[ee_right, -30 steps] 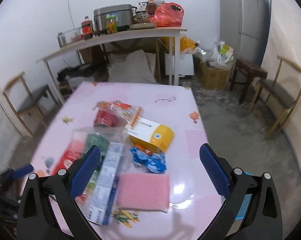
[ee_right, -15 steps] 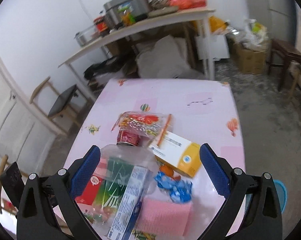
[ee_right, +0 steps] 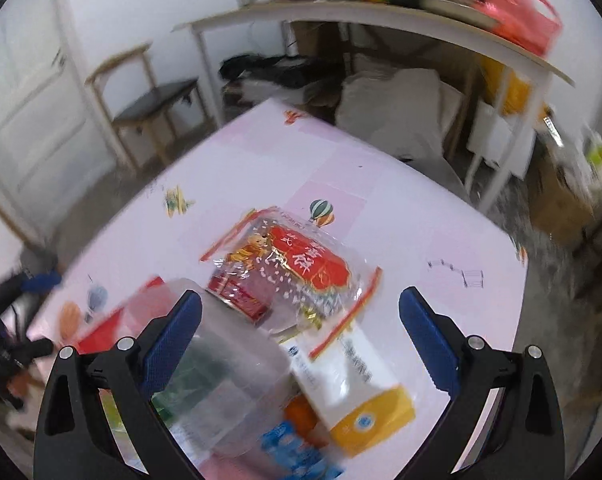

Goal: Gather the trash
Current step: 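Grasp the clear red-printed snack wrapper with the right tool and lift it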

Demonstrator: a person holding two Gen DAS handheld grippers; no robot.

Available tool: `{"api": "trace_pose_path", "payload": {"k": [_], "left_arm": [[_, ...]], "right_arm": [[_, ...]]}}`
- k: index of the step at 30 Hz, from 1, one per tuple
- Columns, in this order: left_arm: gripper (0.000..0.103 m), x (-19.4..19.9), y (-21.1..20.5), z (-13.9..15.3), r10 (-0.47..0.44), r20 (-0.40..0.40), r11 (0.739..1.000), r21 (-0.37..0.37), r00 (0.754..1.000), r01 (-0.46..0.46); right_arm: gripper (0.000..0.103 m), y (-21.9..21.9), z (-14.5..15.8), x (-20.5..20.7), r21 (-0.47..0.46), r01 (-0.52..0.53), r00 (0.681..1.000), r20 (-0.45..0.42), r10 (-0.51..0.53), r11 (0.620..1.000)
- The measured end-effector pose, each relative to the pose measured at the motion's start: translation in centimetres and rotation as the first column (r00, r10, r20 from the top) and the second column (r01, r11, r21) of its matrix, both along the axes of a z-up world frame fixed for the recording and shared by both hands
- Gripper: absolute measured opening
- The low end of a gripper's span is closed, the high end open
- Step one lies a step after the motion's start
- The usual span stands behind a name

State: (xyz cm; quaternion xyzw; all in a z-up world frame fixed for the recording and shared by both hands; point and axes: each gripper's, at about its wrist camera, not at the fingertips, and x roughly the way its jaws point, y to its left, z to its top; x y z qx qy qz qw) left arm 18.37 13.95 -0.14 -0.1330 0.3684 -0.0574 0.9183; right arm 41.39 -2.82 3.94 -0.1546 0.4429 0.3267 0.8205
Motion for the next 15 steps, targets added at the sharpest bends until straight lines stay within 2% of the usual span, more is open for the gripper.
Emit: {"api": "trace_pose_path", "payload": {"k": [5, 11, 15], "left_arm": [[0.094, 0.3, 0.7, -0.2, 0.017, -0.004, 1.000, -0.018, 1.000, -0.017], [0.094, 0.9, 1.1, -0.6, 0.023, -0.007, 1.000, -0.018, 1.000, -0.023], [0.083, 1.4, 1.5, -0.8, 0.026, -0.013, 0.999, -0.024, 1.000, -0.026]], "right_arm": [[0.095, 2.5, -2.1, 2.3, -0.097, -0.124, 0.992, -0.025, 0.122, 0.987], [0.092, 4.3, -3.9, 3.7, -0.132, -0.233, 0.971, -0.079, 0.224, 0.964], [0.090, 5.3, -4.7, 4.4, -0.124, -0.288, 0.954, -0.123, 0.273, 0.949]]}}
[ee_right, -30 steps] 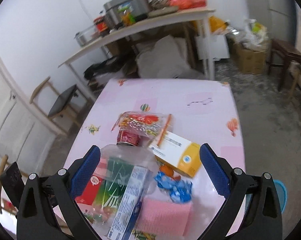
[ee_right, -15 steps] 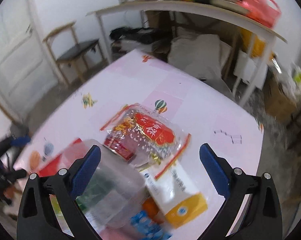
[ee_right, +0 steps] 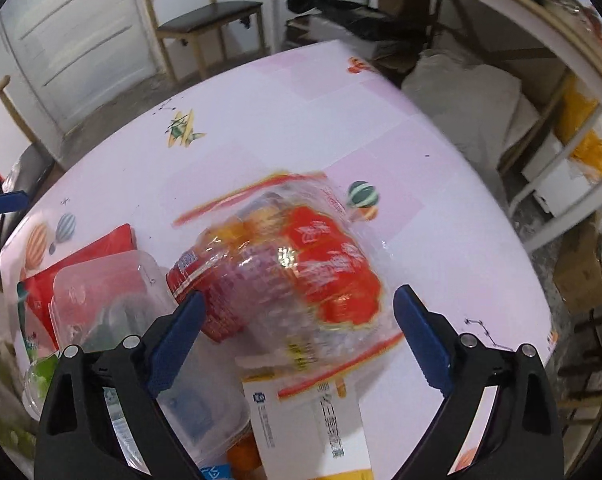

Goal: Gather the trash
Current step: 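Grasp the clear red-printed snack wrapper with the right tool and lift it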

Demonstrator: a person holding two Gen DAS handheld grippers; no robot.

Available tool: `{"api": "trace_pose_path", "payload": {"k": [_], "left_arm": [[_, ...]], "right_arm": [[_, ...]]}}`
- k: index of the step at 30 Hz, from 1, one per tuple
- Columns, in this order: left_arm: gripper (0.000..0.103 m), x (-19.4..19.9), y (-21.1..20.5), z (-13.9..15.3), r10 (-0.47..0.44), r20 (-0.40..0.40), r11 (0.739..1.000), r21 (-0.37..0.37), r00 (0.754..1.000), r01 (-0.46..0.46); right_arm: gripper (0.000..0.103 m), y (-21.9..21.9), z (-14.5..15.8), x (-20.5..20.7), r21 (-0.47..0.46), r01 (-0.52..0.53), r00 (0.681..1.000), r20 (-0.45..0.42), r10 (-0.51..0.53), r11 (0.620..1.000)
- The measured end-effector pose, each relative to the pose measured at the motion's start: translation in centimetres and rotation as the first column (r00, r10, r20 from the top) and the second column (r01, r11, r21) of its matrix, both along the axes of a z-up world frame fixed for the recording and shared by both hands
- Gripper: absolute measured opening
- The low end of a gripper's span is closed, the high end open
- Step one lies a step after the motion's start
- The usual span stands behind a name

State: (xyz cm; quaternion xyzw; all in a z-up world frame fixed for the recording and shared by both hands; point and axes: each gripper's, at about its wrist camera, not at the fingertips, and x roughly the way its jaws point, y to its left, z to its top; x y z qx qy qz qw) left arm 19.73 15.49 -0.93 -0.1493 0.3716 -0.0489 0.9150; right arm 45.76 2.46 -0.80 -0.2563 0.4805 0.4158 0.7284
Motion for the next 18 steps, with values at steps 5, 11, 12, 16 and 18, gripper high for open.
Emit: {"api": "trace_pose_path", "payload": {"k": [5, 11, 12, 16, 18], "left_arm": [[0.070, 0.5, 0.8, -0.4, 0.015, -0.012, 0.999, -0.037, 1.000, -0.015], [0.054, 0.7, 1.4, -0.3, 0.022, -0.012, 0.997, -0.073, 1.000, -0.023], [0.051, 0.7, 1.5, -0.3, 0.021, -0.014, 0.997, -0.075, 1.000, -0.022], [0.040, 1.0, 1.7, -0.3, 0.020, -0.022, 0.996, -0.083, 1.000, -0.021], [0.037, 1.2, 1.8, -0.3, 0.021, -0.025, 0.996, -0.086, 0.999, -0.023]], "right_arm": [[0.087, 0.4, 0.1, 0.1, 0.020, -0.006, 1.000, 0.005, 0.006, 1.000], [0.073, -0.7, 0.2, 1.0, 0.069, 0.046, 0.999, -0.008, -0.046, 0.997], [0.073, -1.0, 0.3, 1.0, 0.075, 0.053, 0.999, -0.005, -0.053, 0.996], [0.073, -1.1, 0.3, 0.6, 0.040, 0.041, 0.997, 0.059, -0.043, 0.998], [0.073, -0.6, -0.2, 0.5, -0.009, 0.014, 0.995, 0.097, -0.013, 1.000]]}}
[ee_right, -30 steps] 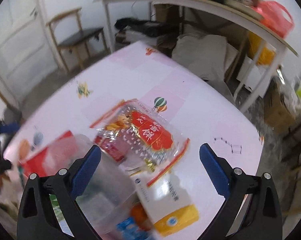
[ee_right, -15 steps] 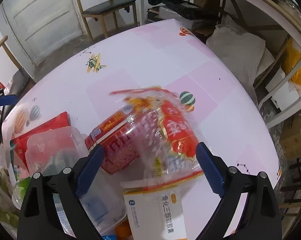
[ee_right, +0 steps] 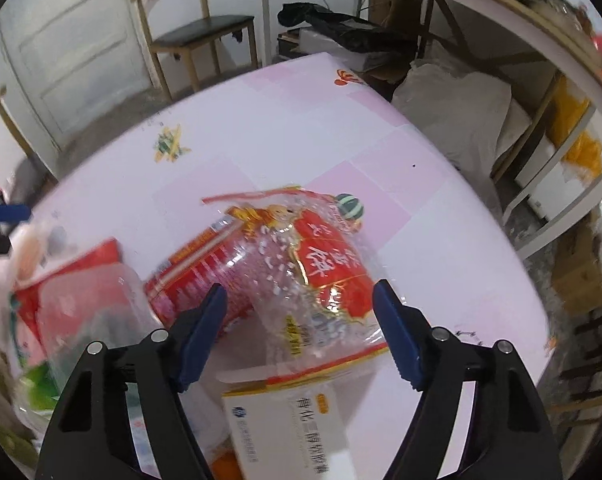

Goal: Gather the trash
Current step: 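Grasp the clear red-printed snack wrapper with the right tool and lift it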

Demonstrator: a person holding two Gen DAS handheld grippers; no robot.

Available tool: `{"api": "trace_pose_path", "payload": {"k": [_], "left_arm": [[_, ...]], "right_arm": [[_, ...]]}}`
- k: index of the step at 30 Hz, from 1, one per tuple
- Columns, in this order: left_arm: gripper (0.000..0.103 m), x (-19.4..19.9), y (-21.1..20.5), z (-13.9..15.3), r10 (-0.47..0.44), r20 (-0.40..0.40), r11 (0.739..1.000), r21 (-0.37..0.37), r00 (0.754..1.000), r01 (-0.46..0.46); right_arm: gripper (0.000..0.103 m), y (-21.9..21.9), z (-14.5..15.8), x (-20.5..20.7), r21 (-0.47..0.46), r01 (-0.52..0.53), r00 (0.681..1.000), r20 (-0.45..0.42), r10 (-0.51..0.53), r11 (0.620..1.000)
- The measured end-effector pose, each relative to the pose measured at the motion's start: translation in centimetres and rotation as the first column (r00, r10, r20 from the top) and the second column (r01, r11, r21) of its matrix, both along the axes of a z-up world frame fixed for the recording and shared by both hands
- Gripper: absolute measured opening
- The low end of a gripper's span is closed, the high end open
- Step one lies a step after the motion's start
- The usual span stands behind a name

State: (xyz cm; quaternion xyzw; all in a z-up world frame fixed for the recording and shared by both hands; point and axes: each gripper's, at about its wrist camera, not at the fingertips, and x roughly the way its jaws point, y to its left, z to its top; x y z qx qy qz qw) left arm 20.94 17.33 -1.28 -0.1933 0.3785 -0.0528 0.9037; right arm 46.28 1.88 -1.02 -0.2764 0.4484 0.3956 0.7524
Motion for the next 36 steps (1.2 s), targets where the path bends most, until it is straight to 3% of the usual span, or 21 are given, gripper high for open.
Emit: {"api": "trace_pose_path", "payload": {"k": [4, 8, 14, 20, 23, 27, 31, 36], "left_arm": [[0.023, -0.1, 0.2, 0.0, 0.007, -0.006, 1.000, -0.009, 1.000, -0.007], [0.015, -0.2, 0.4, -0.2, 0.006, -0.011, 1.000, -0.018, 1.000, -0.007], [0.010, 1.1, 0.5, -0.3, 0.004, -0.018, 1.000, -0.022, 1.000, -0.005], [0.010, 2.8, 0.6, 0.1, 0.004, -0.025, 0.999, -0.035, 1.000, -0.005], [0.010, 3.1, 0.6, 0.2, 0.002, -0.024, 0.999, -0.034, 1.000, -0.003], [0.010, 3.2, 0.7, 0.1, 0.006, -0.032, 0.999, -0.037, 0.999, -0.007], [0.010, 3.1, 0.8, 0.0, 0.017, -0.045, 0.999, -0.049, 0.999, -0.019], [0.010, 2.6, 0.8, 0.9, 0.023, -0.034, 0.998, -0.051, 0.999, -0.025]], "right_arm": [[0.072, 1.2, -1.3, 0.4, -0.084, -0.044, 0.999, 0.026, 0.046, 0.996], [0.051, 1.3, -2.0, 0.9, -0.092, -0.048, 0.999, -0.006, 0.047, 0.995], [0.029, -0.1, -1.2, 1.6, 0.021, 0.029, 0.999, -0.037, -0.028, 0.999], [0.020, -3.6, 0.3, 3.1, 0.183, 0.197, 0.978, -0.101, -0.181, 0.963], [0.019, -6.3, 1.1, 4.1, 0.280, 0.312, 0.947, -0.170, -0.273, 0.908], [0.018, -10.4, 1.8, 5.5, 0.394, 0.478, 0.874, -0.301, -0.381, 0.785], [0.017, -13.4, 2.7, 5.5, 0.454, 0.566, 0.822, -0.363, -0.438, 0.688], [0.017, -16.6, 5.3, 3.0, 0.513, 0.600, 0.799, -0.364, -0.478, 0.614]]}}
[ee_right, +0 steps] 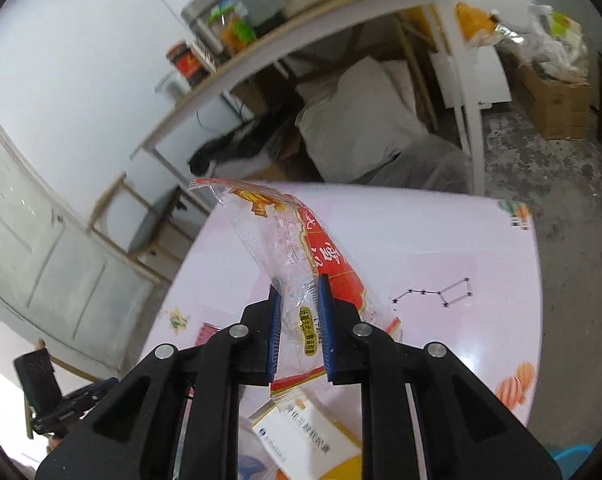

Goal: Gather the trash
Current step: 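Grasp the clear red-printed snack wrapper with the right tool and lift it, then grasp the blue plastic wrapper with the left tool while the right tool holds the snack wrapper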

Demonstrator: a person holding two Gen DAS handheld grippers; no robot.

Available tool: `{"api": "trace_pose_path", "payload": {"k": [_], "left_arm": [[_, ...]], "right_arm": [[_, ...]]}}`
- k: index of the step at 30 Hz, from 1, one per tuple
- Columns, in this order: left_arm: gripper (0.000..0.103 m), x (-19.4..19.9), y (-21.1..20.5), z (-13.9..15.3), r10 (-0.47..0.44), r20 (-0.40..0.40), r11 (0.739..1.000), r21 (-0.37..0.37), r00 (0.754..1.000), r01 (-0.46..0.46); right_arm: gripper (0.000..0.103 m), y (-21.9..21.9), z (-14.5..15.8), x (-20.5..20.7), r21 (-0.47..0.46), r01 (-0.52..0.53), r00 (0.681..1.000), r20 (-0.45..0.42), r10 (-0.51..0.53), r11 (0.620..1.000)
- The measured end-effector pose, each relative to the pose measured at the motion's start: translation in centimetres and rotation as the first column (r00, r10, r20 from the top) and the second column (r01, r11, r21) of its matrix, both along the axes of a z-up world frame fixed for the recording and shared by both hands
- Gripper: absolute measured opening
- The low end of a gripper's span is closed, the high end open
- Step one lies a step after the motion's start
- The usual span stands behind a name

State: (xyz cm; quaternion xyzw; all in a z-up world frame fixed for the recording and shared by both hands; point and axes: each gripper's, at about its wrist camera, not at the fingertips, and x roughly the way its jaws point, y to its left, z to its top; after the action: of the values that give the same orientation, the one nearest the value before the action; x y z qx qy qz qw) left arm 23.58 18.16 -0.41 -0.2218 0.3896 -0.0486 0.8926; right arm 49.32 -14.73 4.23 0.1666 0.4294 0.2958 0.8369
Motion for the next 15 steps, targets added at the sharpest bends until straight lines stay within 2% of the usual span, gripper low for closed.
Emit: {"api": "trace_pose_path", "payload": {"k": [4, 9, 12, 15], "left_arm": [[0.010, -0.8, -0.4, 1.0, -0.009, 0.020, 1.000, 0.001, 1.000, 0.009], [0.010, -2.2, -1.3, 2.1, -0.031, 0.049, 0.999, 0.008, 0.998, 0.031], [0.012, -3.5, -1.9, 2.4, -0.047, 0.063, 0.999, 0.023, 0.997, 0.046], [0.020, -4.6, -2.4, 2.3, -0.066, 0.063, 0.997, 0.030, 0.996, 0.064]], "right_arm": [[0.017, -2.7, 2.7, -4.1, 0.043, 0.039, 0.998, 0.041, -0.040, 0.998], [0.017, -5.3, 4.7, -9.9, 0.077, 0.083, 0.994, 0.064, -0.088, 0.994], [0.017, -6.1, 4.8, -13.7, 0.082, 0.109, 0.991, 0.067, -0.115, 0.991], [0.017, -6.7, 4.1, -17.4, 0.104, 0.125, 0.991, 0.041, -0.130, 0.987]]}}
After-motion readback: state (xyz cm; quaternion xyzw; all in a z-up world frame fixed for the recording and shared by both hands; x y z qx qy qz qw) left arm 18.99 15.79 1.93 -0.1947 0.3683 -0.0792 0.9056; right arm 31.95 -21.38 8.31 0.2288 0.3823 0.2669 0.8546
